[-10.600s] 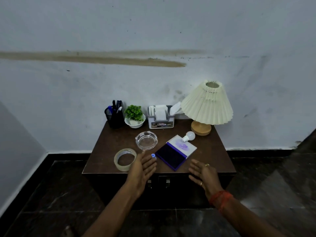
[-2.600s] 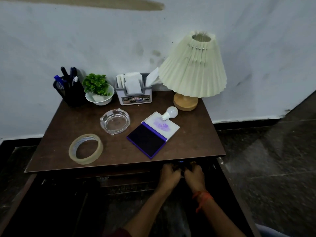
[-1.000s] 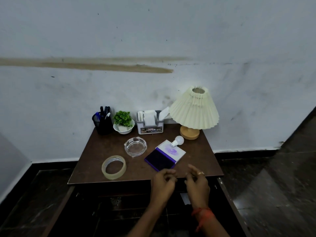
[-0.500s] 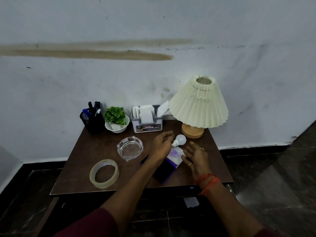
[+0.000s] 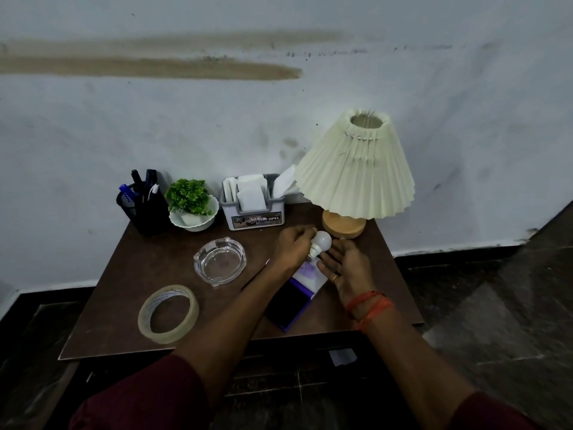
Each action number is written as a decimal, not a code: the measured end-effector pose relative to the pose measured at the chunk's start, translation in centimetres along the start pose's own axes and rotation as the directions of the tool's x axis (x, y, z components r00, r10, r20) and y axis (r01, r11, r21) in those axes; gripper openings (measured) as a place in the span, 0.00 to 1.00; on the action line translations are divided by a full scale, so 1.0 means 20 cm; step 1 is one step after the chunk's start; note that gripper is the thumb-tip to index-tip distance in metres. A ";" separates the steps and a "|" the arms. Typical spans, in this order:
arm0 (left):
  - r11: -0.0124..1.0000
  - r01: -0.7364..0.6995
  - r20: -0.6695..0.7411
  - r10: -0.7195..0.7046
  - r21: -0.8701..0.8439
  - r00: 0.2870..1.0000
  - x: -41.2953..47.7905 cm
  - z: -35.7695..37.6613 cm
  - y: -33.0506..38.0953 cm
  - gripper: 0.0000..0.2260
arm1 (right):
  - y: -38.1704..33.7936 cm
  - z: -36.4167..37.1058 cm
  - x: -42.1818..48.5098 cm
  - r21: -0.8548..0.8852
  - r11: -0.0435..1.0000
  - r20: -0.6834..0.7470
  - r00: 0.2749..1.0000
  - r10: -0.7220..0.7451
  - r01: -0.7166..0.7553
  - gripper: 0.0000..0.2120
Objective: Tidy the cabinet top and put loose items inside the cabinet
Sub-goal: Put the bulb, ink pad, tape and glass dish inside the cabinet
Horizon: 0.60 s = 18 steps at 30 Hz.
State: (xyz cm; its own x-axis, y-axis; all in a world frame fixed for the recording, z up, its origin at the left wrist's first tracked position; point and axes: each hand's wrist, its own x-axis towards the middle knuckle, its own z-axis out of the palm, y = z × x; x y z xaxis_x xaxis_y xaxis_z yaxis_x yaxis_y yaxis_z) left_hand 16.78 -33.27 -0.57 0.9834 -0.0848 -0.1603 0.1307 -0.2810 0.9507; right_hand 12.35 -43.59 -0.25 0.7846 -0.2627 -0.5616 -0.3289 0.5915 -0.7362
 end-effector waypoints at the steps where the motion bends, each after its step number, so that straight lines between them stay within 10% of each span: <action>1: 1.000 0.001 -0.006 -0.001 -0.021 1.000 -0.01 -0.01 0.01 0.12 | 0.00 0.01 -0.01 -0.003 1.000 -0.001 1.000 -0.001 0.001 0.16; 18: 0.925 -0.007 -0.156 -0.057 -0.380 0.986 -0.57 -0.38 0.04 0.08 | 0.12 0.19 -0.60 -0.086 0.993 0.090 0.993 -0.074 0.082 0.13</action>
State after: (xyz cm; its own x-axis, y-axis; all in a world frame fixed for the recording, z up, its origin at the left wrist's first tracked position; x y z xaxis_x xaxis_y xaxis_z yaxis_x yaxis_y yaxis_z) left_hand 6.67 -25.24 4.00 0.9819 0.0818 -0.1706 0.1619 0.1034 0.9814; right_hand 4.17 -36.22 6.09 0.8508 -0.2364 -0.4694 -0.3077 0.4998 -0.8096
